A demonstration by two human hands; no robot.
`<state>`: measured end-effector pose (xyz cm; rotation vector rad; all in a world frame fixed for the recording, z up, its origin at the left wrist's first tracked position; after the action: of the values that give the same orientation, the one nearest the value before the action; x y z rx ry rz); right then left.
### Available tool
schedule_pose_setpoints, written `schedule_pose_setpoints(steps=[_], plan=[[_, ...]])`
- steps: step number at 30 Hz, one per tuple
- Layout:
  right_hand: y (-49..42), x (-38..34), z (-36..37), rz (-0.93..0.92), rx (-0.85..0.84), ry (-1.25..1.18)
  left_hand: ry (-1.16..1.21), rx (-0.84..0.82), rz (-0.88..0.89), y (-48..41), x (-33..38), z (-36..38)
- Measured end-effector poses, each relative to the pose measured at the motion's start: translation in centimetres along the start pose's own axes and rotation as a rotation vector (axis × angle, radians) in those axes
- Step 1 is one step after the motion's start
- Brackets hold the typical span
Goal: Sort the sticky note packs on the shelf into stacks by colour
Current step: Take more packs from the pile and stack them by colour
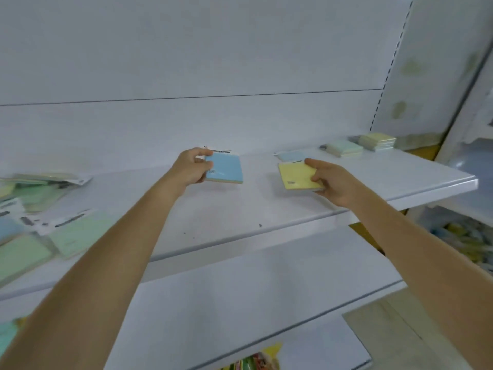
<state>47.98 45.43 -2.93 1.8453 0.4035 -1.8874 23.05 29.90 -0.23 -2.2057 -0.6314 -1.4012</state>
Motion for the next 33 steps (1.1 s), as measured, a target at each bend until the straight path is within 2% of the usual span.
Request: schedule_pose_setpoints(steps=[8, 13, 21, 33], plan=[[-2.8, -0.2, -13.5, 0.029, 0.004, -0.075, 0.026, 0.042, 0.015, -3.7, 3.7, 13.6], [-5.2, -0.7, -15.6, -0.015, -0.04, -0.001, 0.029, 0.111, -0.019, -6.5, 4.4, 18.5], [-11.8, -2.3, -16.6, -0.084, -0.106, 0.12, -0.004, 0.198, -0.008, -12.7, 4.1, 21.7], [-18.4, -4.2, -19.6, -0.119, -0.099, 0.091, -0.516, 0.161, 0.061, -14.4, 3.0, 24.5]])
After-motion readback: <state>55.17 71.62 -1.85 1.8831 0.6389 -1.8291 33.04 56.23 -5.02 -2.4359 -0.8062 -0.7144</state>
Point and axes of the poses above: each hand's wrist, its own y-axis away from the middle knuckle, its own z-axis out of the palm, x = y × z, the point moved 2 cm from there along -y, towards the middle knuckle, and after that the axes turned 3 degrees about -y, right-handed, at the moved point
